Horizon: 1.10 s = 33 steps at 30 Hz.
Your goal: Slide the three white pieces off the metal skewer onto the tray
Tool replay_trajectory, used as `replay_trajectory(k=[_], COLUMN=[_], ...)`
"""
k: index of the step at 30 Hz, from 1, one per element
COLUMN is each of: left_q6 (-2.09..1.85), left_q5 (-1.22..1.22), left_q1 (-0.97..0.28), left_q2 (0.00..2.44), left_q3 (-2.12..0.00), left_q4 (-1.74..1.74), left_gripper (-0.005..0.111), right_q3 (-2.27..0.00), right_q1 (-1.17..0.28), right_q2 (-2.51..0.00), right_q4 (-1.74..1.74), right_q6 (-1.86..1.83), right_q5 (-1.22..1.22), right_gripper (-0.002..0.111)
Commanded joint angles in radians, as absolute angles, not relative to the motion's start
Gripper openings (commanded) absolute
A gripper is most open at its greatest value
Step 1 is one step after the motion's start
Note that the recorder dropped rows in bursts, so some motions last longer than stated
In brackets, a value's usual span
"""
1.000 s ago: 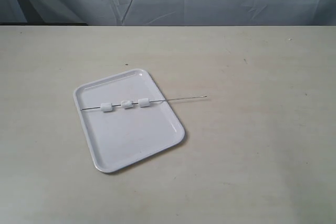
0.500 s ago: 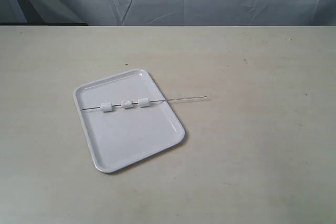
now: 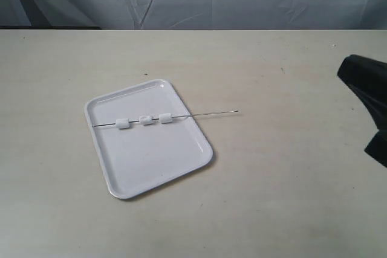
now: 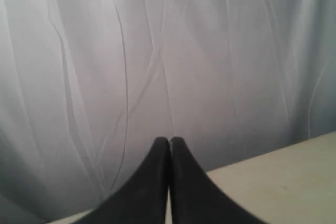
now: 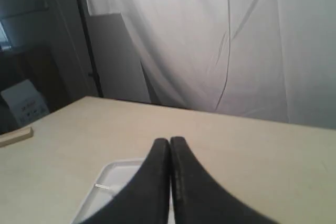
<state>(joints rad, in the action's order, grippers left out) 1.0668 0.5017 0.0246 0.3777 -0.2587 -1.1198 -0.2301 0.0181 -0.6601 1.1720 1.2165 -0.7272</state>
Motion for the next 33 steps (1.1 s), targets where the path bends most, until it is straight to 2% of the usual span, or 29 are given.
replay_trajectory(k=[1, 8, 12, 15, 17, 22, 27, 30, 33], left_q6=[1.153, 1.155, 1.329, 1.462, 1.464, 1.566, 1.566, 1.566, 1.566], left_q5=[0.523, 0.538, 0.565, 0.632, 0.685, 0.789, 0.779, 0.760, 0.763], left_q1=[0.017, 0.017, 0.017, 0.017, 0.017, 0.017, 0.017, 0.017, 0.017], left_q2=[0.444, 0.599, 0.736, 0.856, 0.918, 1.053, 1.129, 1.169, 1.214], left_q3=[-0.267, -0.267, -0.267, -0.267, -0.267, -0.267, -0.271, -0.281, -0.281], left_q4=[-1.204, -1.214, -1.273, -1.291, -1.314, -1.317, -1.273, -1.272, -1.269], left_gripper=[0.000, 0.000, 0.000, 0.008, 0.014, 0.037, 0.038, 0.038, 0.038], right_q3=[-0.236, -0.275, -0.367, -0.468, -0.509, -0.657, -0.797, -0.856, -0.886], right_q1=[0.021, 0.021, 0.008, -0.052, -0.101, -0.317, -0.440, -0.444, -0.444], right_q2=[-0.744, -0.863, -0.945, -1.013, -1.045, -1.203, -1.478, -1.609, -1.665], right_q4=[1.206, 1.248, 1.524, 1.744, 1.744, 1.744, 1.744, 1.744, 1.744], right_q6=[1.224, 1.162, 1.305, 1.426, 1.447, 1.449, 1.534, 1.686, 1.636], right_q5=[-0.751, -0.737, -0.720, -0.698, -0.674, -0.516, -0.390, -0.375, -0.380], right_gripper=[0.000, 0.000, 0.000, 0.000, 0.000, 0.000, 0.000, 0.000, 0.000])
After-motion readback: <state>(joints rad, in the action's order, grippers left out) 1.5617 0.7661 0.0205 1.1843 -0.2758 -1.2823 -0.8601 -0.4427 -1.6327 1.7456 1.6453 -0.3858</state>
